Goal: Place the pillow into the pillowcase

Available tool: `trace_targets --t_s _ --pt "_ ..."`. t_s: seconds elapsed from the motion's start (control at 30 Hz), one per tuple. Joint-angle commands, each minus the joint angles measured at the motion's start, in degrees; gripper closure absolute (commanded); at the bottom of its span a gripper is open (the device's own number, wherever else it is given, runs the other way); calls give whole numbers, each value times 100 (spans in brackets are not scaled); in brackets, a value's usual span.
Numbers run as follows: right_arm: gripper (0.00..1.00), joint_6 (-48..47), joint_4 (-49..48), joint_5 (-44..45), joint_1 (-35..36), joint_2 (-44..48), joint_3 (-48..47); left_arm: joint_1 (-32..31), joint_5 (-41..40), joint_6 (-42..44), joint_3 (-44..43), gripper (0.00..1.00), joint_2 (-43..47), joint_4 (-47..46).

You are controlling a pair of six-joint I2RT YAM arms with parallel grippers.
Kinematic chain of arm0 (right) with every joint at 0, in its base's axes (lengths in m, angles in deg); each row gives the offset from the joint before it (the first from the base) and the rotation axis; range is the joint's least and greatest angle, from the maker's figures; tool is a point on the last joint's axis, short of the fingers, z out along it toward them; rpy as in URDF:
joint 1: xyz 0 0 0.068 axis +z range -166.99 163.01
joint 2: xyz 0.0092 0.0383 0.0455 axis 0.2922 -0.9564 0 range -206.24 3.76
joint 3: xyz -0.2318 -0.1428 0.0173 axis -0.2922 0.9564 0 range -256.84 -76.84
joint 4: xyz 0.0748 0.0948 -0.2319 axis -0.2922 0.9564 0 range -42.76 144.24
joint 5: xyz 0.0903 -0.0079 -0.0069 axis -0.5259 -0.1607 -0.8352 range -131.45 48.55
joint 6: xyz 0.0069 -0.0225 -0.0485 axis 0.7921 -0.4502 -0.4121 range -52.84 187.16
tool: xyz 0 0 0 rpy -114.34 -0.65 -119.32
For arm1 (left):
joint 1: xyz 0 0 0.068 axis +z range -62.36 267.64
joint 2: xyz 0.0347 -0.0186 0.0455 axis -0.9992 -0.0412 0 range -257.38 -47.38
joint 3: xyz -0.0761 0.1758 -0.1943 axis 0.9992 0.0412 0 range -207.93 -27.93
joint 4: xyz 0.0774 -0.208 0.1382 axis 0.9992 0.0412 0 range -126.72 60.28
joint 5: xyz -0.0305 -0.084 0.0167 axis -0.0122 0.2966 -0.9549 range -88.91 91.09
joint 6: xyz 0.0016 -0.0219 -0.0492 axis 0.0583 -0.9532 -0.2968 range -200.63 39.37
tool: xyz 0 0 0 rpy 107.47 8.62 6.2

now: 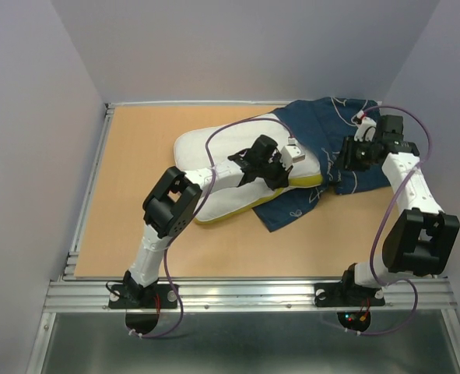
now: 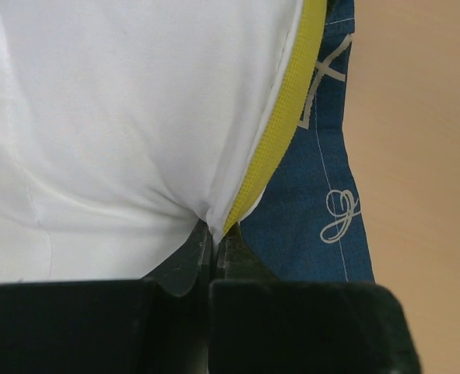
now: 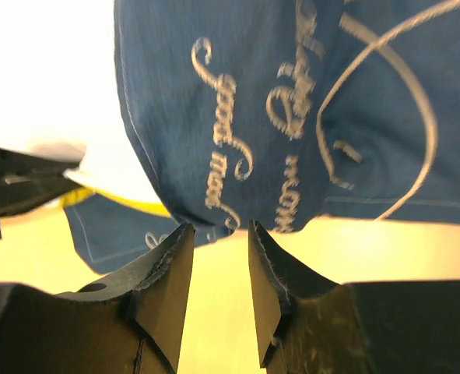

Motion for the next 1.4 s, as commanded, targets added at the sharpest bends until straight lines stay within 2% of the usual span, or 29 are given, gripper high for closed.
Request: trace_targets --t_s 0.0,0.13,0.3,0.37,0.7,0.9,0.93,1.13,1.27,1.37 --pt "60 111 -208 -176 265 139 241 -113 246 -399 -188 100 49 -166" --pt "61 190 -208 -246 528 103 426 -114 299 -724 -117 100 57 -334" --pt "60 225 -349 307 977 112 584 -114 343 -883 -29 100 75 -492" --pt "60 269 -427 710 1013 60 637 -114 361 -927 -29 100 66 -545" --pt "60 -117 -419 1617 1013 95 716 -114 396 -918 -3 100 128 -562" --pt "60 -56 -437 1135 1145 -256 813 -114 414 -1041 -38 100 119 -650" --pt "62 -39 -437 1073 1188 -335 830 -114 431 -1050 -73 100 110 -642" --pt "99 -21 -410 809 1347 -222 927 -114 493 -1285 -204 100 110 -677" --pt "99 -65 -393 791 1347 -29 1006 -114 554 -1410 -257 100 84 -756" --pt "99 -100 -358 371 1356 208 1050 -105 572 -1533 -293 100 84 -817"
